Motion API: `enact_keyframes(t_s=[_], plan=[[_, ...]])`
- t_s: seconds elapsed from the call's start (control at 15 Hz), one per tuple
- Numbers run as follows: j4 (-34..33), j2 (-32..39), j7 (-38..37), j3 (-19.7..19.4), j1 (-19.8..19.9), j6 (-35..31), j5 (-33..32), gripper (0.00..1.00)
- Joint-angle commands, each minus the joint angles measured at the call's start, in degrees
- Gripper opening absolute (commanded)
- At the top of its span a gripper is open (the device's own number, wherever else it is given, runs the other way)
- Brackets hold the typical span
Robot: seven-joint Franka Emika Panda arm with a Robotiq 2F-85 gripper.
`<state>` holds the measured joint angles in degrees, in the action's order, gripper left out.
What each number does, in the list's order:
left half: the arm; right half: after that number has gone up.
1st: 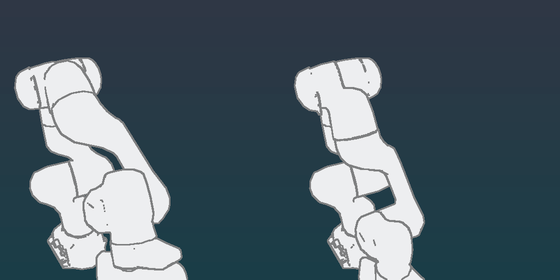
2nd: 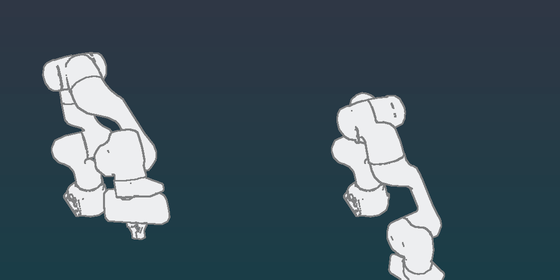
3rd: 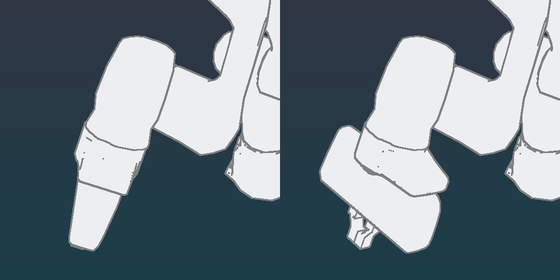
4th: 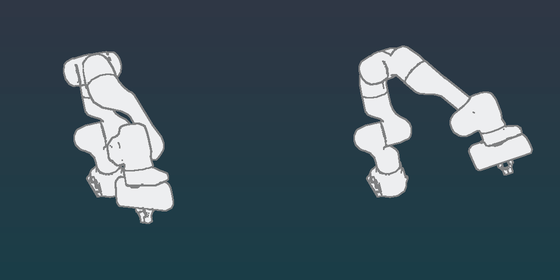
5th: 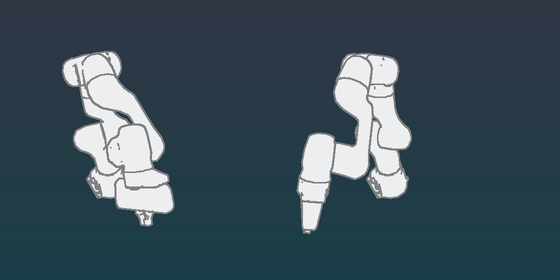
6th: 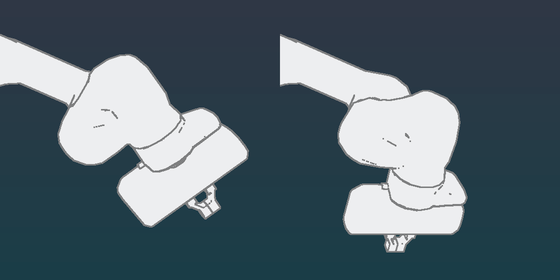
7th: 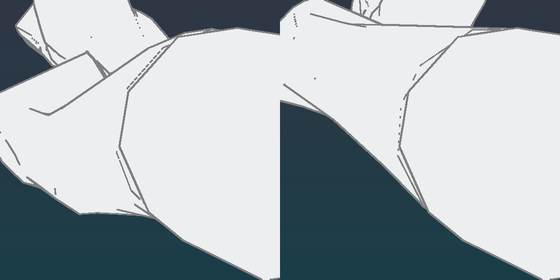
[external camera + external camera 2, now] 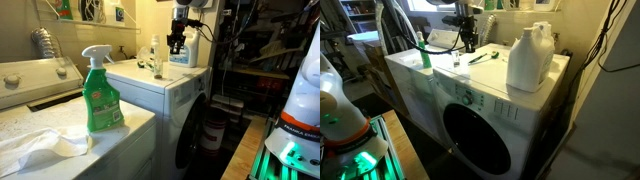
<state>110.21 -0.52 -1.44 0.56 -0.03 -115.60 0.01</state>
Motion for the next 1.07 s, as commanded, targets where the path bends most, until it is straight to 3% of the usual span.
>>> enact_keyframes(t_s=[0.0,0.13,0.2,0.53,0.6,1.0], plan=[[1.08,-2.56,1.58,1.56,-1.77,1.95,1.01,0.30],[2.00,-3.03,3.02,2.45,-2.70,0.36,2.79,0.30],[-0.18,-1.63,0.78,2.21,-2.31,1.08,0.89,0.55],[-0.14,-1.62,1.55,2.71,-2.99,1.08,1.32,0.55],[-0.14,-1.62,1.62,2.70,-2.97,1.08,1.33,0.30],[0.08,-1.31,2.11,4.71,-4.78,2.42,0.11,0.30]])
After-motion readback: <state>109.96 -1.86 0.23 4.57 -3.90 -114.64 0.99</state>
